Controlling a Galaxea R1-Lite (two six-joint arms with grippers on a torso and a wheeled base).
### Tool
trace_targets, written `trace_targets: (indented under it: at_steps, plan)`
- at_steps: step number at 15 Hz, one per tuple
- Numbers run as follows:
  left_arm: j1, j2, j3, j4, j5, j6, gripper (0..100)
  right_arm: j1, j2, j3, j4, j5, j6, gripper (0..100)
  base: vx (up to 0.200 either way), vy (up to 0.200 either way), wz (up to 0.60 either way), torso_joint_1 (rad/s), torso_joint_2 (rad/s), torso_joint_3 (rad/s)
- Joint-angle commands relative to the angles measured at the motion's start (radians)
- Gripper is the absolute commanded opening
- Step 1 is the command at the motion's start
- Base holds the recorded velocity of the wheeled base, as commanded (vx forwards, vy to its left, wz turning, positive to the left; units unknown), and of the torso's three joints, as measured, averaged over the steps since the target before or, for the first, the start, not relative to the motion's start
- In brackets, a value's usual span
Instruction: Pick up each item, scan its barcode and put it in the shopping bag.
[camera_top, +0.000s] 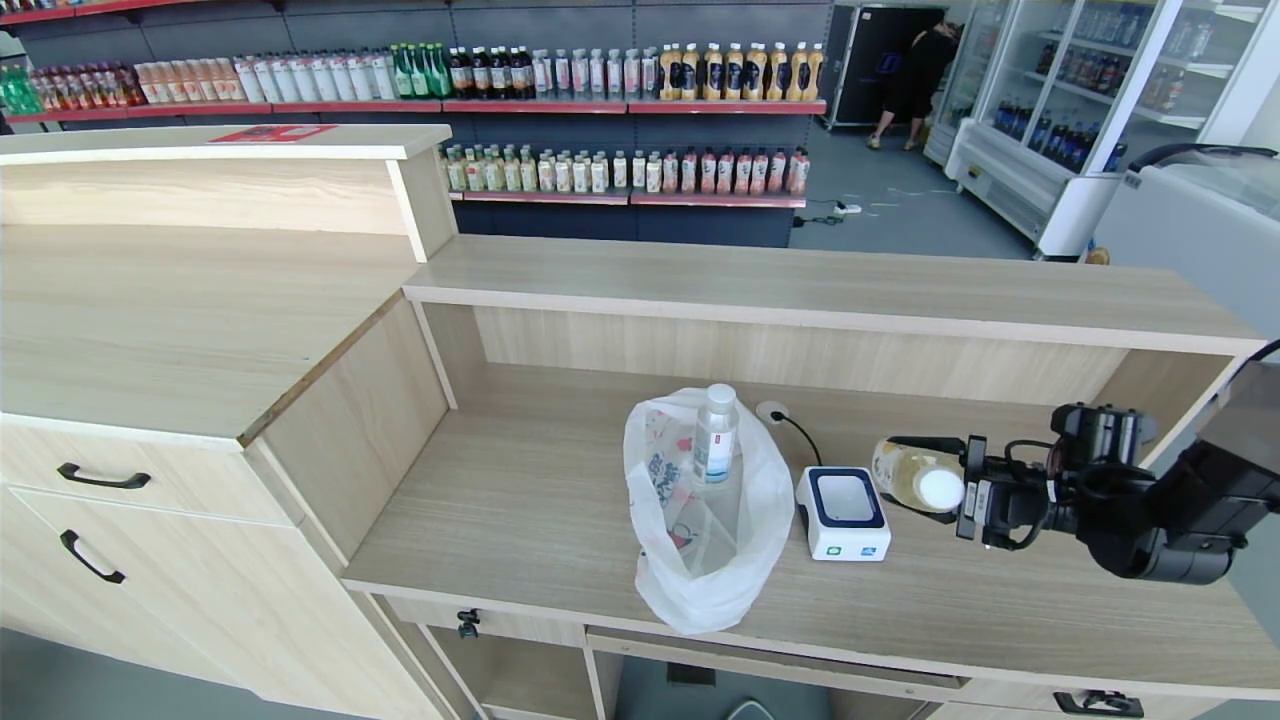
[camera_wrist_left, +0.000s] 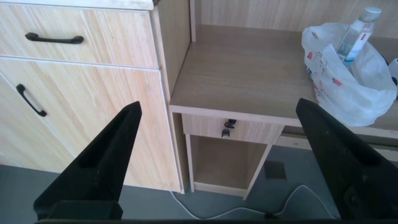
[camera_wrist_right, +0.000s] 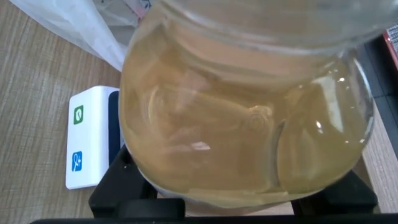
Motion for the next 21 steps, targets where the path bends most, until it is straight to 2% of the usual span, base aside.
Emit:
trace_targets:
  at_steps: [1, 3, 4, 5, 6, 7, 9, 10, 14, 17, 20, 21]
  plan:
    - [0.000, 0.000, 0.000, 0.000, 0.000, 0.000, 100, -0.008, -0.098, 0.019, 0.023, -0.001, 0.150, 0, 0.000, 0.000, 0.00, 0.000, 0.00, 0.000]
    - [0.000, 0.000, 0.000, 0.000, 0.000, 0.000, 100, -0.032, -0.291, 0.057, 0.144, -0.006, 0.415, 0, 0.000, 0.000, 0.00, 0.000, 0.00, 0.000]
    - [0.000, 0.000, 0.000, 0.000, 0.000, 0.000, 100, -0.058, -0.438, 0.062, 0.247, -0.030, 0.607, 0, 0.000, 0.000, 0.00, 0.000, 0.00, 0.000]
    - [0.000, 0.000, 0.000, 0.000, 0.000, 0.000, 100, -0.081, -0.507, 0.063, 0.285, -0.072, 0.711, 0, 0.000, 0.000, 0.00, 0.000, 0.00, 0.000]
    - [0.000, 0.000, 0.000, 0.000, 0.000, 0.000, 100, -0.123, -0.582, 0.072, 0.308, -0.155, 0.872, 0, 0.000, 0.000, 0.00, 0.000, 0.00, 0.000]
    - [0.000, 0.000, 0.000, 0.000, 0.000, 0.000, 100, -0.140, -0.641, 0.103, 0.320, -0.293, 1.009, 0, 0.000, 0.000, 0.00, 0.000, 0.00, 0.000]
    - [0.000, 0.000, 0.000, 0.000, 0.000, 0.000, 100, -0.112, -0.705, 0.155, 0.362, -0.662, 1.196, 0, 0.000, 0.000, 0.00, 0.000, 0.00, 0.000]
    - [0.000, 0.000, 0.000, 0.000, 0.000, 0.000, 100, -0.083, -0.711, 0.183, 0.352, -0.753, 1.225, 0, 0.000, 0.000, 0.00, 0.000, 0.00, 0.000]
    - [0.000, 0.000, 0.000, 0.000, 0.000, -0.001, 100, -0.005, -0.727, 0.229, 0.325, -0.951, 1.173, 0, 0.000, 0.000, 0.00, 0.000, 0.00, 0.000]
    - [0.000, 0.000, 0.000, 0.000, 0.000, 0.000, 100, 0.022, -0.730, 0.235, 0.313, -0.954, 1.017, 0, 0.000, 0.000, 0.00, 0.000, 0.00, 0.000]
    - [0.000, 0.000, 0.000, 0.000, 0.000, 0.000, 100, 0.094, -0.720, 0.241, 0.288, -0.909, 0.992, 0, 0.000, 0.000, 0.40, -0.003, 0.00, 0.003]
    - [0.000, 0.000, 0.000, 0.000, 0.000, 0.000, 100, 0.126, -0.711, 0.244, 0.260, -0.902, 0.938, 0, 0.000, 0.000, 0.60, 0.002, 0.00, -0.002]
